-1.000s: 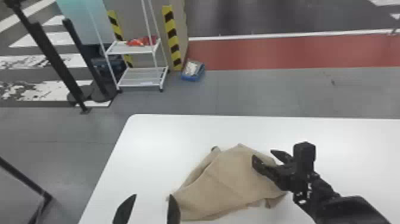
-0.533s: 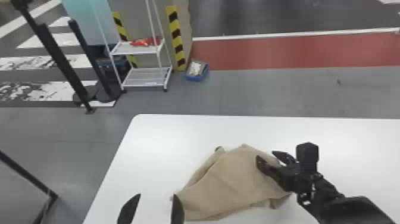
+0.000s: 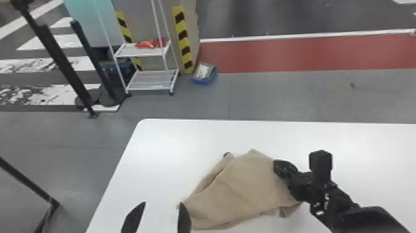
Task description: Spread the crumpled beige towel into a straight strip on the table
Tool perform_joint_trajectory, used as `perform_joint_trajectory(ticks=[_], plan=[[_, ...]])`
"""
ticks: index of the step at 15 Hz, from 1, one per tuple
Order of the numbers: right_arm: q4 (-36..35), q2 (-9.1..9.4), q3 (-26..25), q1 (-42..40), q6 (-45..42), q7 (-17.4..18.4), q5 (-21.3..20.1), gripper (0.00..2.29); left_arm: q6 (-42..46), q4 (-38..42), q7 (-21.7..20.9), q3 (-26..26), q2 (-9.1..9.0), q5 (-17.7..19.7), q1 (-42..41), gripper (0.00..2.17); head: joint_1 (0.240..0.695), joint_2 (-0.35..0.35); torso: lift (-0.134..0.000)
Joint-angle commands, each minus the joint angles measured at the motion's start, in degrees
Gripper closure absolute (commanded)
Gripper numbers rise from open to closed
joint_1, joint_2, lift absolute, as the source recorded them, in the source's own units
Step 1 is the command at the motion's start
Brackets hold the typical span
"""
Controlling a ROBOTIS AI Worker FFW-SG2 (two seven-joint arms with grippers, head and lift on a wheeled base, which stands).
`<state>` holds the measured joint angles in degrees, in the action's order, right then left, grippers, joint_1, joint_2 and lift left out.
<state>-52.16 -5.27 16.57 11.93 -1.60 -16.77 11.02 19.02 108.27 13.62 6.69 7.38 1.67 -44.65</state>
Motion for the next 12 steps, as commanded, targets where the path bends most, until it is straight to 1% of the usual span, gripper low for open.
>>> perform_joint_trajectory(ticks=[1, 2, 3, 4, 9, 11, 12], plan=[[0.13, 0.0, -0.14, 0.02, -0.02, -0.19, 0.41, 1.21, 0.0, 0.01, 0.0, 0.08, 0.0, 0.0, 0.0, 0.09, 0.695, 0.165, 0.0], [0.04, 0.0, -0.49, -0.15, 0.15, -1.42, 1.02, 1.19, 0.0, 0.01, 0.0, 0.08, 0.0, 0.0, 0.0, 0.09, 0.695, 0.164, 0.0], [-0.48, 0.0, -1.63, -0.86, -0.2, -1.59, 1.72, 0.71, 0.0, 0.01, 0.09, 0.08, 0.0, 0.0, -0.09, 0.09, 0.695, 0.164, 0.0], [-1.01, 0.0, -2.07, -1.3, -0.55, -1.59, 1.72, 0.39, 0.0, 0.1, 0.09, 0.08, 0.0, 0.0, -0.18, 0.09, 0.695, 0.166, 0.0], [-0.22, 0.0, -2.69, -0.77, 0.68, -1.33, 0.93, 0.39, 0.18, 0.1, 0.0, 0.08, 0.0, 0.0, -0.18, 0.09, 0.695, 0.149, 0.0], [2.15, 0.44, -2.42, 0.46, 0.68, -1.33, -0.21, 0.41, 0.18, 0.01, 0.0, 0.08, 0.0, 0.0, -0.18, 0.09, 0.695, 0.147, 0.0], [2.86, 0.61, -2.34, 0.73, 0.15, -1.33, -0.74, 0.65, 0.18, 0.01, 0.09, 0.08, 0.0, 0.0, -0.18, 0.09, 0.695, 0.145, 0.0]])
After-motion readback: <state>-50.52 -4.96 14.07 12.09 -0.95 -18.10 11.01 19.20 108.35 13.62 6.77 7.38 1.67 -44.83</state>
